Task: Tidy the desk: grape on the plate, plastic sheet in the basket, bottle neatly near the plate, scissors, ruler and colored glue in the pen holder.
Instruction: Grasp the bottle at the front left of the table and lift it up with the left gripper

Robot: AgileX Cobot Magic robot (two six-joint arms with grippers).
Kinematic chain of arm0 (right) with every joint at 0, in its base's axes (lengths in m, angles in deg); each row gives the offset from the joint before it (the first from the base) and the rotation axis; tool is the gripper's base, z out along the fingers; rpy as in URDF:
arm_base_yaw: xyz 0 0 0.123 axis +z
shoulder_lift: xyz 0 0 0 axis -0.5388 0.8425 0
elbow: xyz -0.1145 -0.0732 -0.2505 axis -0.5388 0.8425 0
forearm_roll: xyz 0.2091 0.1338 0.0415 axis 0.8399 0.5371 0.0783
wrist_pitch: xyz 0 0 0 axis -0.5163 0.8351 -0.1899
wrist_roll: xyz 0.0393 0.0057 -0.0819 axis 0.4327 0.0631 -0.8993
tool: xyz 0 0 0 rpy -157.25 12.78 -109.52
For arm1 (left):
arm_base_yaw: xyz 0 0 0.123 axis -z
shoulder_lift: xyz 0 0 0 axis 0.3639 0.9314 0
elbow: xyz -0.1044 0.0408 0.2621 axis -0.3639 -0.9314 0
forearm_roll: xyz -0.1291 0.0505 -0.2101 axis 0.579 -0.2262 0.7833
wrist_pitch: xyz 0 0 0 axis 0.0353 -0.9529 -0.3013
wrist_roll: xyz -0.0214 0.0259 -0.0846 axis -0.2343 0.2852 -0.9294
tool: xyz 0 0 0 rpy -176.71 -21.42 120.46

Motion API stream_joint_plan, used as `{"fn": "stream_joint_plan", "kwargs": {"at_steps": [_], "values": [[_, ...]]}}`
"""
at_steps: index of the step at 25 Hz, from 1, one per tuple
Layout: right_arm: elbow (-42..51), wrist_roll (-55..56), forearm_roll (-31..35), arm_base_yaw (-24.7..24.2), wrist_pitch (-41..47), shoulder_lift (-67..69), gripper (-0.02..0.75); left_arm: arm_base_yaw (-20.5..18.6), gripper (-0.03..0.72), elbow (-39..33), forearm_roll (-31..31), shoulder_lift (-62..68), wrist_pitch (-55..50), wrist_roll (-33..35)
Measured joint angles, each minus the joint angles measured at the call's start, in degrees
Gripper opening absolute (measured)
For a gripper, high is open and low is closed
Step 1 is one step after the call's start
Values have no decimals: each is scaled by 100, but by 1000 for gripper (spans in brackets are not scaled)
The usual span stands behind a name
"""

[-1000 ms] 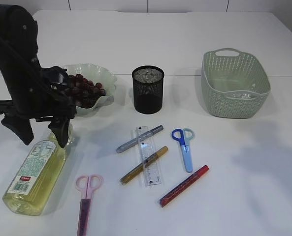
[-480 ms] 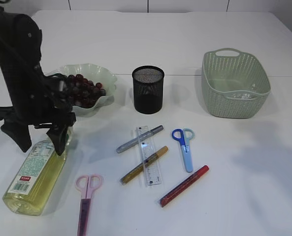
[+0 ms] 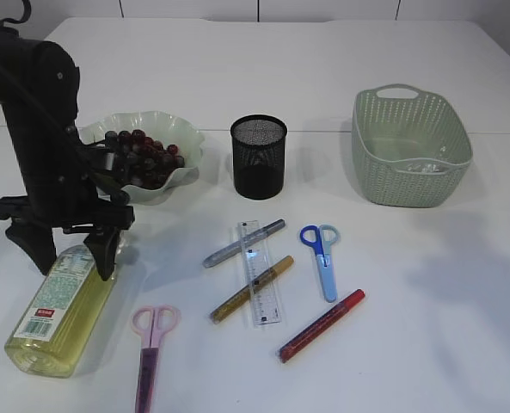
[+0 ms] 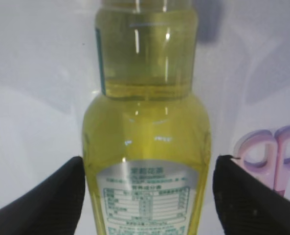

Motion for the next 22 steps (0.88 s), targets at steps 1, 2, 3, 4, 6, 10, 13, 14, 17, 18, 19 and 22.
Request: {"fn": "stream_joint_plan", "kwargs": {"at_steps": [1,2,3,4,6,10,13,14,17,18,19,22], "values": [[0,0,-24,0,0,0,490,0,585,0,0,0,15,0],[0,0,-54,0,0,0,490,0,585,0,0,0,15,0],[0,0,-77,0,0,0,490,0,585,0,0,9,15,0],[0,0,-88,0,0,0,490,0,585,0,0,32,15,0],[0,0,-109,0,0,0,490,0,585,0,0,122,15,9],[0,0,-112,0,0,0,490,0,585,0,0,305,15,9],[0,0,-122,0,0,0,490,0,585,13,11,374,15,9],[0,0,-122,0,0,0,490,0,585,13,11,402,19,9],[0,0,-122,0,0,0,490,0,585,13,11,423,28,9],[0,0,-122,0,0,0,490,0,580,13,11,423,28,9],[0,0,-134,0,0,0,490,0,568,13,11,423,28,9],[0,0,-172,0,0,0,490,0,498,26,19,423,28,13]]}}
